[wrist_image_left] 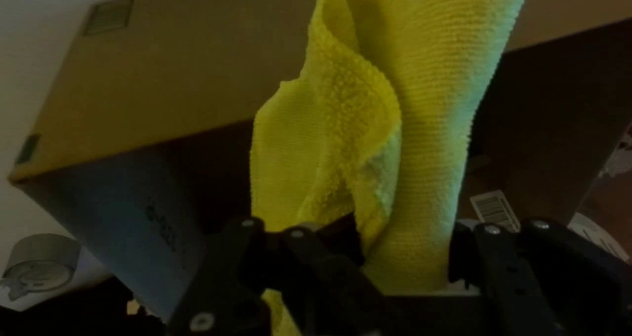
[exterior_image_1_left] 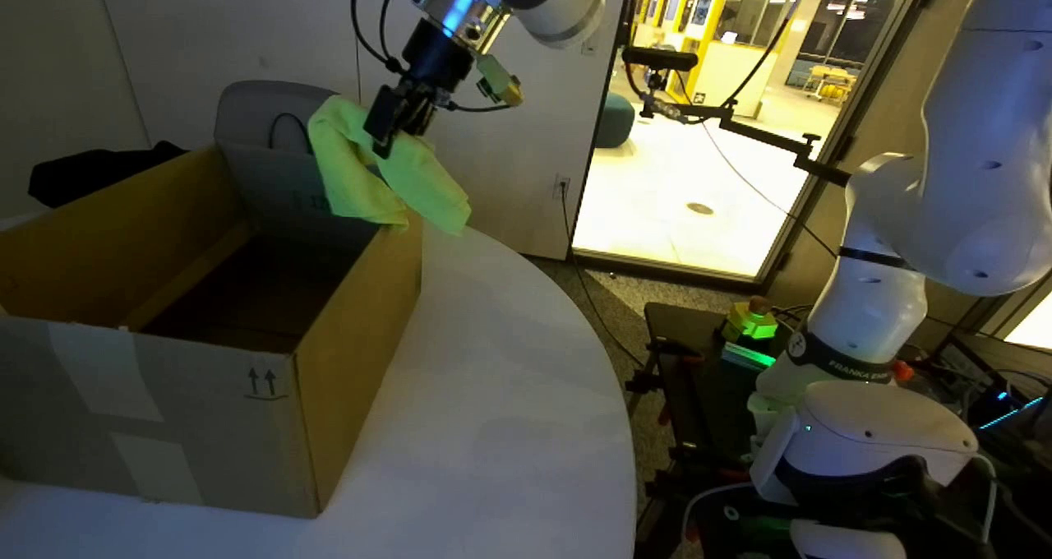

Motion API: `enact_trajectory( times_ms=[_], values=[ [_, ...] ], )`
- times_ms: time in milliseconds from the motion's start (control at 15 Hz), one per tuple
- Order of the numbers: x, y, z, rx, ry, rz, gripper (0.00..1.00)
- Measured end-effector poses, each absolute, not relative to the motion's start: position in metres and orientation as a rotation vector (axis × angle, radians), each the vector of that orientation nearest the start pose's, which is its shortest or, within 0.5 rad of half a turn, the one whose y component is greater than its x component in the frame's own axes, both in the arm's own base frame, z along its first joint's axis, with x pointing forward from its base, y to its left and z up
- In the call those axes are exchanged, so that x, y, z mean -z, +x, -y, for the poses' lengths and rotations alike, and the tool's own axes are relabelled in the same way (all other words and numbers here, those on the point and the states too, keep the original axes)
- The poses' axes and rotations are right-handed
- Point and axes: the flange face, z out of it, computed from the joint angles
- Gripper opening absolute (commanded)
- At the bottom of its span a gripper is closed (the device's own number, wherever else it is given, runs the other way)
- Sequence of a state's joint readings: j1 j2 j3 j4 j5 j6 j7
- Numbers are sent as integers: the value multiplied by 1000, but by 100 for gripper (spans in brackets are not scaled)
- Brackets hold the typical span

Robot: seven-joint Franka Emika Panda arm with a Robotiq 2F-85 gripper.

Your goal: Put the black marker on the towel then fold the towel twice and put it in the brown box.

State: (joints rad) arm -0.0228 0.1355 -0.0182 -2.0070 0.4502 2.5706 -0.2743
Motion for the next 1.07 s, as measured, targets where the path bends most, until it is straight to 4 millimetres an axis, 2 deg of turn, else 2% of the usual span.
enact_trajectory(
  times_ms=[200,467,533,600,867,1067],
  values=[
    [-427,652,20,695,-2763,-171,11],
    [-397,694,5,698,-2723,-252,13],
    [-387,703,2,689,-2716,-270,39],
    [-377,711,0,677,-2712,-283,40],
    [-341,731,-7,637,-2740,-280,69],
    [-324,738,-9,613,-2790,-245,91]
  ],
)
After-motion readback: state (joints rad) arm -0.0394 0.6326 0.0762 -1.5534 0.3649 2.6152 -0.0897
